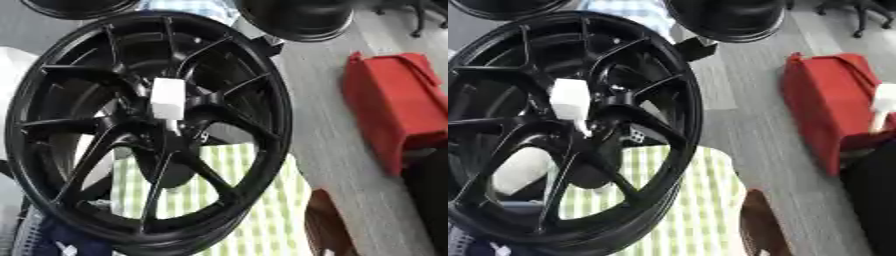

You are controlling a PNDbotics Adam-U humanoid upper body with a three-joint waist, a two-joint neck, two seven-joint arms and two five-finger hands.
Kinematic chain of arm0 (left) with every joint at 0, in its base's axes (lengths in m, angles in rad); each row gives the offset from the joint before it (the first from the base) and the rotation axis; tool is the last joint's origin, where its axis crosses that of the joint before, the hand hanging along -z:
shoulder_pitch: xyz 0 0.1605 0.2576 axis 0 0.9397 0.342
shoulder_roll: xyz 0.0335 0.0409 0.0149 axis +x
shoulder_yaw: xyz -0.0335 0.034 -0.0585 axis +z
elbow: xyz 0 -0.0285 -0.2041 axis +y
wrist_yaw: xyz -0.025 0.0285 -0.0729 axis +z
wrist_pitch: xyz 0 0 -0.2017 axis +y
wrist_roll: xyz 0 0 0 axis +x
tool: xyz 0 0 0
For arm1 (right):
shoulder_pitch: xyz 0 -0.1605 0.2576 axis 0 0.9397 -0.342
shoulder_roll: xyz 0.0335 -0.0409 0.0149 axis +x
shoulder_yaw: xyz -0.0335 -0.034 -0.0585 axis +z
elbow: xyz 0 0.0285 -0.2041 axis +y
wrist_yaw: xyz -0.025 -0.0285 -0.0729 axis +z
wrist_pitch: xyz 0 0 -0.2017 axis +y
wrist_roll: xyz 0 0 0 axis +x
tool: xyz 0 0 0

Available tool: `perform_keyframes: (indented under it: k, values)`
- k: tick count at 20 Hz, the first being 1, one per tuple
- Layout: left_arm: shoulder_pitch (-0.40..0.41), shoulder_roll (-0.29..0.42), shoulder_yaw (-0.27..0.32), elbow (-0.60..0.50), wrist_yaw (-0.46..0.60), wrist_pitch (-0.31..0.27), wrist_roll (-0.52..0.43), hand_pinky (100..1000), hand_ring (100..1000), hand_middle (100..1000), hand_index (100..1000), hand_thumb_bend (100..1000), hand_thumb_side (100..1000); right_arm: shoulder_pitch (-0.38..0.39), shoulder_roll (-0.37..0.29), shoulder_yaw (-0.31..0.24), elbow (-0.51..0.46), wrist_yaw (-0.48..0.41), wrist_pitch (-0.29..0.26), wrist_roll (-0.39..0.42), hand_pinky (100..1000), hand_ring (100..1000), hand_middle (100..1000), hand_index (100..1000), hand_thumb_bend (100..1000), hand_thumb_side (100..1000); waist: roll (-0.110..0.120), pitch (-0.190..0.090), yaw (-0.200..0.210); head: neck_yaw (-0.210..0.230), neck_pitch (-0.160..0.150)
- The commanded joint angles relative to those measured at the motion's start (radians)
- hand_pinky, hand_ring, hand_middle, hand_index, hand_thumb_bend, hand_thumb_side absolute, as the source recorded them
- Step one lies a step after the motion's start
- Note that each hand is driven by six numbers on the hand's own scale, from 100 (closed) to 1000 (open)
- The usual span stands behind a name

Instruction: Pull the pin out of the wheel hub.

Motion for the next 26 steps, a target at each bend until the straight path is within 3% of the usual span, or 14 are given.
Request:
perform_keyframes:
  k: [1, 4, 7, 10, 12, 17, 23, 25, 26]
  values:
    - [-0.004, 0.014, 0.006, -0.018, -0.004, -0.002, 0.003, 804, 888, 583, 740, 668, 502, -0.001, 0.002, -0.032, -0.031, 0.009, -0.022, -0.037, 750, 798, 829, 870, 288, 644, 0.003, -0.014, -0.002, 0.007, -0.007]
    - [-0.005, 0.013, 0.004, -0.019, -0.005, -0.002, 0.001, 804, 889, 583, 740, 668, 502, -0.007, 0.018, -0.028, -0.093, -0.083, -0.074, -0.115, 719, 751, 755, 816, 317, 478, 0.008, -0.017, -0.003, 0.009, -0.009]
    - [-0.006, 0.011, 0.001, -0.021, -0.007, -0.002, -0.002, 804, 888, 582, 739, 668, 500, -0.015, 0.032, -0.003, -0.148, -0.2, -0.161, -0.18, 687, 691, 657, 760, 237, 312, 0.014, -0.019, -0.001, 0.009, -0.012]
    - [-0.012, 0.007, -0.003, -0.029, -0.008, -0.002, -0.008, 804, 889, 582, 739, 669, 500, -0.024, 0.054, 0.034, -0.15, -0.278, -0.218, -0.169, 684, 688, 653, 761, 179, 373, 0.022, -0.018, 0.002, 0.005, -0.02]
    - [-0.02, 0.001, -0.008, -0.036, -0.01, 0.0, -0.014, 804, 889, 582, 739, 670, 500, -0.034, 0.076, 0.055, -0.118, -0.308, -0.235, -0.136, 683, 690, 657, 766, 107, 465, 0.029, -0.017, 0.007, 0.003, -0.025]
    - [-0.035, -0.009, -0.017, -0.056, -0.018, 0.004, -0.024, 805, 890, 582, 739, 672, 498, -0.066, 0.129, 0.09, 0.001, -0.312, -0.239, -0.099, 692, 711, 678, 775, 100, 578, 0.045, -0.013, 0.025, 0.001, -0.043]
    - [-0.071, -0.025, -0.032, -0.075, -0.02, 0.012, -0.037, 805, 890, 582, 739, 675, 497, -0.094, 0.176, 0.111, 0.117, -0.318, -0.281, -0.038, 707, 729, 698, 796, 100, 599, 0.063, -0.007, 0.037, -0.009, -0.065]
    - [-0.085, -0.032, -0.036, -0.075, -0.017, 0.014, -0.039, 805, 890, 582, 739, 677, 497, -0.1, 0.193, 0.111, 0.149, -0.338, -0.321, -0.045, 706, 722, 684, 786, 120, 558, 0.067, -0.006, 0.038, -0.011, -0.073]
    - [-0.091, -0.034, -0.038, -0.073, -0.017, 0.015, -0.04, 805, 890, 582, 739, 677, 496, -0.104, 0.202, 0.112, 0.164, -0.357, -0.35, -0.056, 704, 719, 675, 778, 178, 513, 0.069, -0.006, 0.037, -0.012, -0.076]
